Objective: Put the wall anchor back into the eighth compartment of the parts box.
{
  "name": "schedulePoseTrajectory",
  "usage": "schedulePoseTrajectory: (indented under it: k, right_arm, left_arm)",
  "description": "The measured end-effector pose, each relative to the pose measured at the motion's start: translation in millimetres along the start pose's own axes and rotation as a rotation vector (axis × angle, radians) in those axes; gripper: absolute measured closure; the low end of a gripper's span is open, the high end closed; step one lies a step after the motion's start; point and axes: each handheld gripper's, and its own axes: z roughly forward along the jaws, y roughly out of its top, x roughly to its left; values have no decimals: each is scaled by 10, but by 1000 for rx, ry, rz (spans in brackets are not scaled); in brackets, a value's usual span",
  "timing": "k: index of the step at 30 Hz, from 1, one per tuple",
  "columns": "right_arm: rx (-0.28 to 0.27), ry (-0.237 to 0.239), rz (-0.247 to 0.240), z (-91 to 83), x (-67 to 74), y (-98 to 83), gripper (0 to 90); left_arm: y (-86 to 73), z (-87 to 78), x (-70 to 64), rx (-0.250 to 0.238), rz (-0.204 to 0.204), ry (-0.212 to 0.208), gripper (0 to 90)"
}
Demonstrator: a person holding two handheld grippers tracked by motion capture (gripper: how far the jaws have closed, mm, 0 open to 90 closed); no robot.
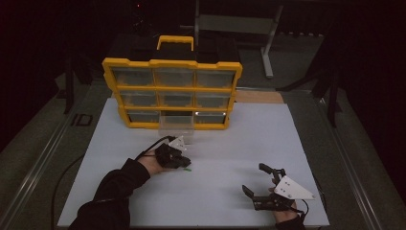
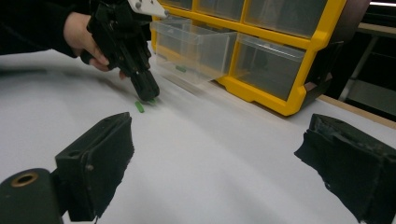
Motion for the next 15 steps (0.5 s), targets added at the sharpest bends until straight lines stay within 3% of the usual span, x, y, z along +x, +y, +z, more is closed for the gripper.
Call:
schedulePoseTrajectory:
  k: [15]
  right_arm:
    - [-1,0,2,-2,1,3,83]
  left_arm:
    - [172,-505,-19,-6,57,-23,839]
